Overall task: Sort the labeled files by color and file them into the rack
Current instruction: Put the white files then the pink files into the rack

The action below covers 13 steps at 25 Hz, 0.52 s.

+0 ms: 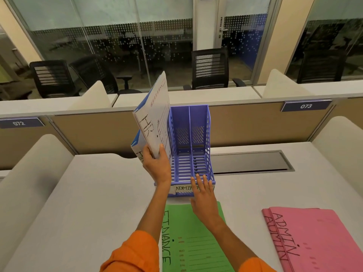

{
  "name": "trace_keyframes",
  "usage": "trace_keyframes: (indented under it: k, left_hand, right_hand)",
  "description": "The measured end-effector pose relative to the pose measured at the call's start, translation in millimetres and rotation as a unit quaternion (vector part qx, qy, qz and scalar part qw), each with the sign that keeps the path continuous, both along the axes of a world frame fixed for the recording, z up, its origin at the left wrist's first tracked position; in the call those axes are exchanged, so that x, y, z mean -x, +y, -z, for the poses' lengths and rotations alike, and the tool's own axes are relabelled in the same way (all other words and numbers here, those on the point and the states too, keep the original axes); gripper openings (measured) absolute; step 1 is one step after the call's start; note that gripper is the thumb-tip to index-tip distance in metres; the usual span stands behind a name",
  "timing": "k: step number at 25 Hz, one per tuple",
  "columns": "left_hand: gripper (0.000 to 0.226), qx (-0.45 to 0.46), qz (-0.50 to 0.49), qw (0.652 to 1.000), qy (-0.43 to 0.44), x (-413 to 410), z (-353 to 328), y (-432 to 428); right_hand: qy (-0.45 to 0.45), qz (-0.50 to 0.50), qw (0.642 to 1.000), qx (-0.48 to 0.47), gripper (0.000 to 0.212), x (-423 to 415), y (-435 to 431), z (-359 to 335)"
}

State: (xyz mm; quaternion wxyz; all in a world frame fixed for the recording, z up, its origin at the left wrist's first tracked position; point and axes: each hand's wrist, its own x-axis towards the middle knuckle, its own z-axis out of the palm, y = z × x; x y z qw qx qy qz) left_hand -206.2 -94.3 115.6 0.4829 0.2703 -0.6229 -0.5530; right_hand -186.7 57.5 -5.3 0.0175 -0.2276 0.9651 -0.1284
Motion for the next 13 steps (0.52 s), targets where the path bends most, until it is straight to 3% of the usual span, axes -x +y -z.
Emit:
trace_keyframes:
  k: [8, 13]
  left_hand:
    - [0.055, 0.003, 0.034, 0.999, 0.028, 7.6, -3.5, -1.7]
    - [0.052, 0.049, 0.045, 0.998, 0.024, 9.6, -1.0, -3.0]
  right_hand:
    - [-0.008, -0.006, 1.0, 0.0, 0.079, 0.5, 0.7, -2.0]
    - [-0.01, -0.007, 1.0, 0.001, 0.081, 0.6, -0.6, -1.5]
